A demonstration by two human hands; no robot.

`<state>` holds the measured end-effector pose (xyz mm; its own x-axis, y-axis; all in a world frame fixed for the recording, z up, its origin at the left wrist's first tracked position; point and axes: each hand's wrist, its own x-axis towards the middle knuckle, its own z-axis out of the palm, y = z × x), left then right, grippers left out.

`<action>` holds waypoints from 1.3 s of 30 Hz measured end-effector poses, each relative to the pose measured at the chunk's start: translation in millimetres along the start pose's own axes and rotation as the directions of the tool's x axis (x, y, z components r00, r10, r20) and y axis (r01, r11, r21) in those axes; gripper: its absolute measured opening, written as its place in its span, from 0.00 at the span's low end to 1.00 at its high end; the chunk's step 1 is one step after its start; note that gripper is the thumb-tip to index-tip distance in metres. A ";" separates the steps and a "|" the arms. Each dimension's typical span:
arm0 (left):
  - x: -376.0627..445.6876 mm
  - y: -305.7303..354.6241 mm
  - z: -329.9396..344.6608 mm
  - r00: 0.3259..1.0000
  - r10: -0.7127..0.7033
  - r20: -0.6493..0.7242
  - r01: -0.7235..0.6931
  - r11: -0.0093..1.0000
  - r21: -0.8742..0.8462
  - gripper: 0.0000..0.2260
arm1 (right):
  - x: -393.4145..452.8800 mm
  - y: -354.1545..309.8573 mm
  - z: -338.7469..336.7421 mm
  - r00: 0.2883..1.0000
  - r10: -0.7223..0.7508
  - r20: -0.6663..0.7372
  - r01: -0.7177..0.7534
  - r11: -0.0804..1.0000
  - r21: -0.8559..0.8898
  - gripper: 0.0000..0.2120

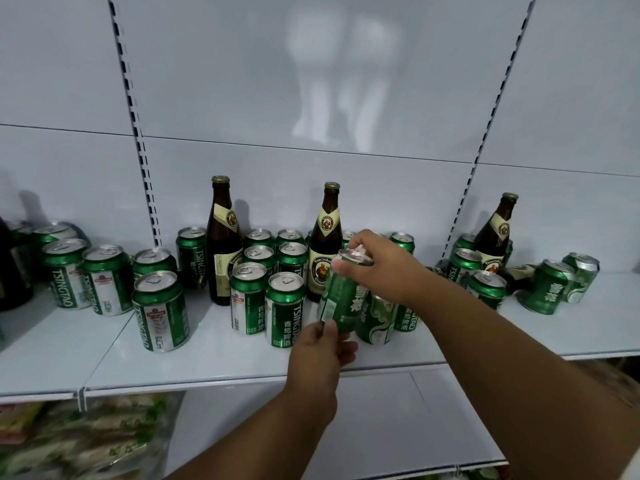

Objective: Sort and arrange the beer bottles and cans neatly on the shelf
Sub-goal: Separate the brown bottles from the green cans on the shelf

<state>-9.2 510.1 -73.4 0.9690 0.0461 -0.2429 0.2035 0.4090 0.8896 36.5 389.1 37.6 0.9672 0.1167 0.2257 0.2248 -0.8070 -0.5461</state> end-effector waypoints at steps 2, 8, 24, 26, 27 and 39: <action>-0.7 2.4 1.2 1.000 -0.005 0.007 0.005 1.000 -0.015 0.14 | 0.4 0.2 -3.1 1.000 -0.005 -0.013 0.005 1.000 -0.008 0.20; -9.8 18.9 -1.7 1.000 -0.009 -0.011 0.008 0.992 -0.128 0.18 | -0.9 -7.4 -4.7 0.999 0.030 0.011 -0.032 0.972 0.235 0.18; -38.3 105.7 -180.6 0.931 0.231 -0.284 -0.311 0.907 -0.284 0.19 | 9.0 -205.6 116.4 0.966 -0.256 -0.045 0.256 0.906 0.336 0.15; -38.7 115.9 -221.0 0.922 0.224 -0.316 -0.314 0.910 -0.271 0.20 | 10.5 -236.7 144.3 0.963 -0.269 -0.024 0.262 0.909 0.325 0.15; -39.3 121.7 -241.6 0.921 0.211 -0.326 -0.305 0.913 -0.272 0.20 | 11.3 -251.8 158.5 0.963 -0.271 -0.015 0.261 0.911 0.318 0.15; -15.6 170.4 -366.1 0.972 -0.009 -0.234 -0.055 0.963 -0.264 0.12 | 42.9 -343.3 270.2 0.984 -0.177 0.004 0.175 0.979 0.102 0.18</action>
<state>-41.1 912.8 -59.7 0.9073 0.2545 -0.3346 0.1058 0.6321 0.7677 32.8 827.6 16.7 0.9127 0.2600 0.3152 0.4019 -0.7106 -0.5776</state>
